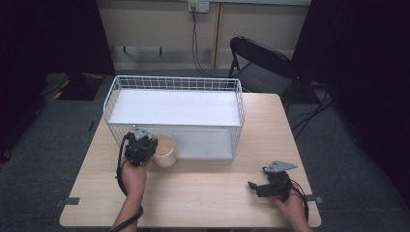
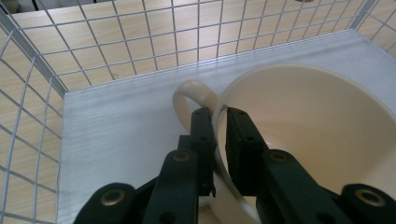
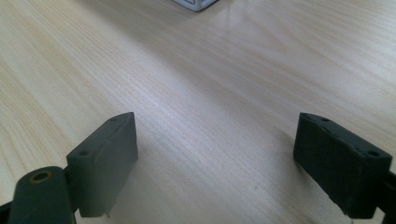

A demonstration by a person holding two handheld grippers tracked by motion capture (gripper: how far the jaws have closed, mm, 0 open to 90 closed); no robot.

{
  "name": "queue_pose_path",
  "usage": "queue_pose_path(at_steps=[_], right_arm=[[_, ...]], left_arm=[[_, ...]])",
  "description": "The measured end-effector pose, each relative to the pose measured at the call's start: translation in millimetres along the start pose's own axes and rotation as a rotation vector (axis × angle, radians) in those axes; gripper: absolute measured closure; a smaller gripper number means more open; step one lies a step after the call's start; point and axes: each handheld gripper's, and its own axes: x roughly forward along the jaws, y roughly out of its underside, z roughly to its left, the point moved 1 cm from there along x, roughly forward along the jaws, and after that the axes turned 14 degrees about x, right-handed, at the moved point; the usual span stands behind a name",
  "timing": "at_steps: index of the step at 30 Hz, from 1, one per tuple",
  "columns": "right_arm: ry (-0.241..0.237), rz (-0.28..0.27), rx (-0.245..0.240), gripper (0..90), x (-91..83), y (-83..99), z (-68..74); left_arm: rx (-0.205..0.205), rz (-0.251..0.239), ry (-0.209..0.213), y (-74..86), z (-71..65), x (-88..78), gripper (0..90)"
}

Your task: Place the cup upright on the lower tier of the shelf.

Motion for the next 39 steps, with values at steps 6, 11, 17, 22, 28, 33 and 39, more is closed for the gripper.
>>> queue_pose_path(at_steps=[6,11,17,22,28,33,39], right_arm=[[0.0,0.0,0.0,13.0,0.0,0.0,0.0],[0.0,0.0,0.0,13.0,0.0,0.0,0.0],[0.0,0.0,0.0,13.0,0.0,0.0,0.0],[0.0,0.0,0.0,13.1,0.0,0.0,0.0],[0.0,0.0,0.0,13.1,0.0,0.0,0.0],[0.0,0.0,0.0,13.0,0.0,0.0,0.0],[0.0,0.0,0.0,13.1,0.0,0.0,0.0]], left_arm=[[-0.004,0.002,-0.014,-0.6,0.9,2.0,81.8],[-0.015,-0.006,-0.02,-2.1,-0.1,4.0,81.8],[-0.018,-0.012,-0.036,-3.3,0.1,6.0,81.8],[-0.013,-0.011,-0.038,-3.0,0.3,6.2,81.6],[-0.033,-0.022,-0.034,-2.4,0.3,6.3,80.6],[-0.033,-0.045,-0.03,-4.1,1.4,2.1,66.4],[-0.04,-0.058,-0.004,-3.6,1.1,-2.5,45.3]])
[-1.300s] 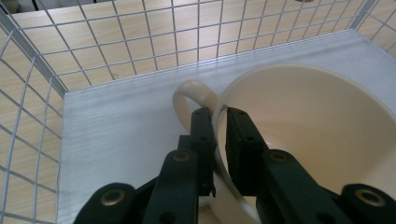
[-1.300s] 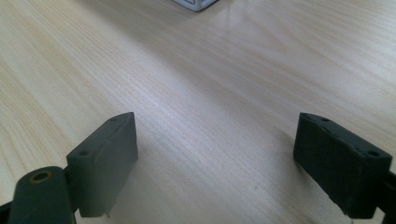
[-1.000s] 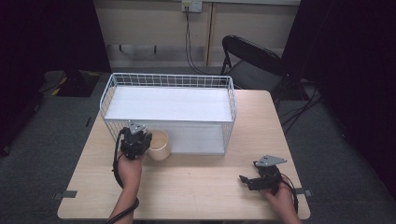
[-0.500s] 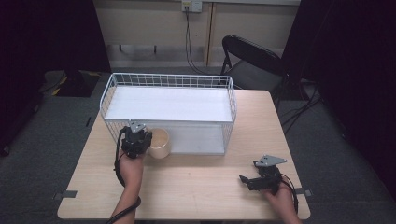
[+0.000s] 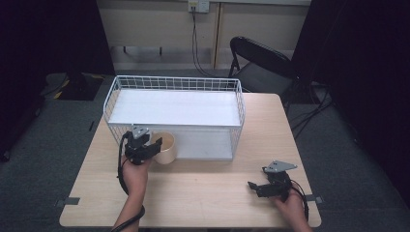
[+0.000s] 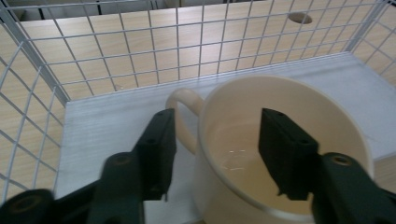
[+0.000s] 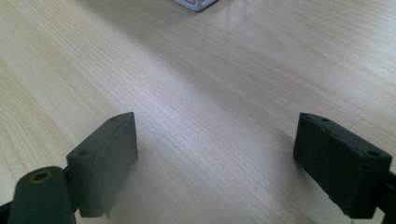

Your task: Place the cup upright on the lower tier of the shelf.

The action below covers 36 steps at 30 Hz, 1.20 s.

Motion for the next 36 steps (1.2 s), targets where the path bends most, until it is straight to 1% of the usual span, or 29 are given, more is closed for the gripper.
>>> queue_pose_path(at_steps=[1,2,3,4,5,6,9,12,13,15,16,17,20,21,22,24,25,26,27,29,31,34,36], right_arm=[[0.0,0.0,0.0,13.1,0.0,0.0,0.0],[0.0,0.0,0.0,13.0,0.0,0.0,0.0],[0.0,0.0,0.0,13.1,0.0,0.0,0.0],[0.0,0.0,0.0,13.1,0.0,0.0,0.0],[0.0,0.0,0.0,13.1,0.0,0.0,0.0],[0.0,0.0,0.0,13.1,0.0,0.0,0.0],[0.0,0.0,0.0,13.0,0.0,0.0,0.0],[0.0,0.0,0.0,13.0,0.0,0.0,0.0],[0.0,0.0,0.0,13.0,0.0,0.0,0.0],[0.0,0.0,0.0,13.0,0.0,0.0,0.0],[0.0,0.0,0.0,13.0,0.0,0.0,0.0],[0.0,0.0,0.0,13.0,0.0,0.0,0.0],[0.0,0.0,0.0,13.0,0.0,0.0,0.0],[0.0,0.0,0.0,13.0,0.0,0.0,0.0],[0.0,0.0,0.0,13.0,0.0,0.0,0.0],[0.0,0.0,0.0,13.0,0.0,0.0,0.0],[0.0,0.0,0.0,13.1,0.0,0.0,0.0],[0.0,0.0,0.0,13.1,0.0,0.0,0.0],[0.0,0.0,0.0,13.0,0.0,0.0,0.0],[0.0,0.0,0.0,13.0,0.0,0.0,0.0],[0.0,0.0,0.0,13.1,0.0,0.0,0.0],[0.0,0.0,0.0,13.0,0.0,0.0,0.0],[0.0,0.0,0.0,13.0,0.0,0.0,0.0]], left_arm=[[0.001,-0.006,0.006,0.2,-0.4,-1.2,42.8],[0.011,-0.013,0.02,-0.1,-1.8,-3.2,37.2],[0.011,-0.013,0.02,-0.1,-1.8,-3.2,34.0],[0.019,-0.01,0.028,-0.3,-2.4,-4.1,34.0],[0.024,-0.007,0.039,-0.6,-3.1,-5.2,29.3],[0.03,-0.011,0.048,-0.8,-4.3,-6.2,29.3],[0.051,-0.011,0.06,-1.4,-7.6,-10.0,24.8],[0.043,-0.027,0.071,-1.7,-7.8,-15.0,22.2],[0.05,-0.026,0.064,-1.7,-8.2,-16.8,21.3],[0.053,-0.033,0.062,-1.8,-8.9,-19.3,21.4],[0.061,-0.033,0.068,-1.9,-8.6,-21.0,21.4],[0.067,-0.041,0.083,-2.0,-10.2,-23.7,21.4],[0.078,-0.045,0.089,-1.6,-13.0,-26.1,21.4],[0.082,-0.046,0.097,-1.5,-14.4,-27.3,21.2],[0.077,-0.051,0.095,-1.0,-16.4,-28.1,20.9],[0.096,-0.043,0.093,0.9,-18.7,-29.7,19.6],[0.098,-0.043,0.092,2.0,-20.5,-29.3,19.1],[0.09,-0.045,0.094,3.1,-21.8,-29.2,19.1],[0.097,-0.038,0.092,5.5,-22.6,-28.3,19.1],[0.097,-0.036,0.095,6.6,-23.0,-27.4,18.9],[0.099,-0.026,0.079,9.5,-23.6,-24.3,18.0],[0.098,-0.029,0.069,11.2,-24.3,-22.0,17.7],[0.089,-0.032,0.06,12.4,-26.0,-19.2,17.7]])
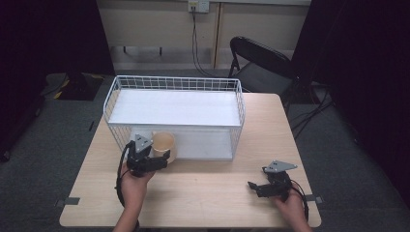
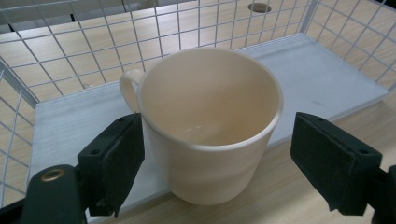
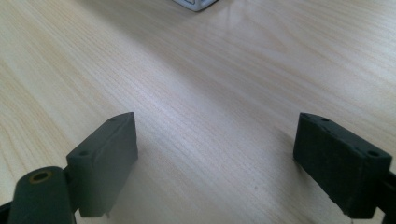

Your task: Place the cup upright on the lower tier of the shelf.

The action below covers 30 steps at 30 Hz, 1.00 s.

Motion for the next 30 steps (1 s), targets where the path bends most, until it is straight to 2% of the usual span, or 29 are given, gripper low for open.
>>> queue_pose_path(at_steps=[3,15,19,20,30], right_arm=[[0.0,0.0,0.0,13.0,0.0,0.0,0.0],[0.0,0.0,0.0,13.0,0.0,0.0,0.0],[0.0,0.0,0.0,13.1,0.0,0.0,0.0],[0.0,0.0,0.0,13.1,0.0,0.0,0.0],[0.0,0.0,0.0,13.0,0.0,0.0,0.0]], left_arm=[[0.004,0.011,-0.014,1.7,-1.1,3.9,17.5],[0.003,0.03,-0.029,3.5,-1.9,9.6,19.4],[-0.004,0.031,-0.027,3.7,-1.3,10.2,24.8],[-0.017,0.024,-0.027,3.6,-1.7,10.6,27.5],[-0.005,0.037,-0.02,3.1,0.7,10.0,37.7]])
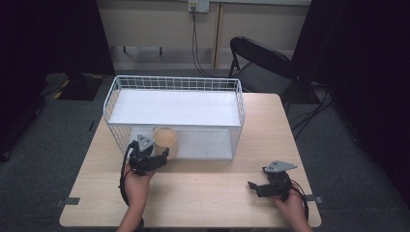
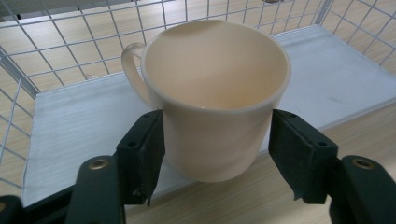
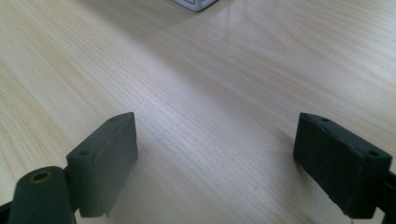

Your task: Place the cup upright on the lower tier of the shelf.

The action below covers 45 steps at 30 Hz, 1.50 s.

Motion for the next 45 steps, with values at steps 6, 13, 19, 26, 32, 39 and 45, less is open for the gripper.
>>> queue_pose_path(at_steps=[6,13,19,26,32,39,45], right_arm=[[0.0,0.0,0.0,13.0,0.0,0.0,0.0],[0.0,0.0,0.0,13.1,0.0,0.0,0.0],[0.0,0.0,0.0,13.0,0.0,0.0,0.0],[0.0,0.0,0.0,13.0,0.0,0.0,0.0],[0.0,0.0,0.0,13.0,0.0,0.0,0.0],[0.0,0.0,0.0,13.0,0.0,0.0,0.0],[0.0,0.0,0.0,13.0,0.0,0.0,0.0]], left_arm=[[-0.008,-0.001,0.003,-1.0,-0.2,0.8,39.9],[-0.016,-0.001,0.007,-2.6,-0.9,1.0,44.9],[-0.022,0.0,0.01,-3.9,-1.0,2.4,49.7],[-0.019,0.007,0.009,-5.8,-1.9,4.5,55.1],[-0.026,0.011,0.004,-6.7,-3.5,7.7,57.0],[-0.03,0.016,0.004,-9.1,-2.8,9.7,63.4],[-0.021,0.003,0.005,-9.7,-2.1,9.8,44.4]])
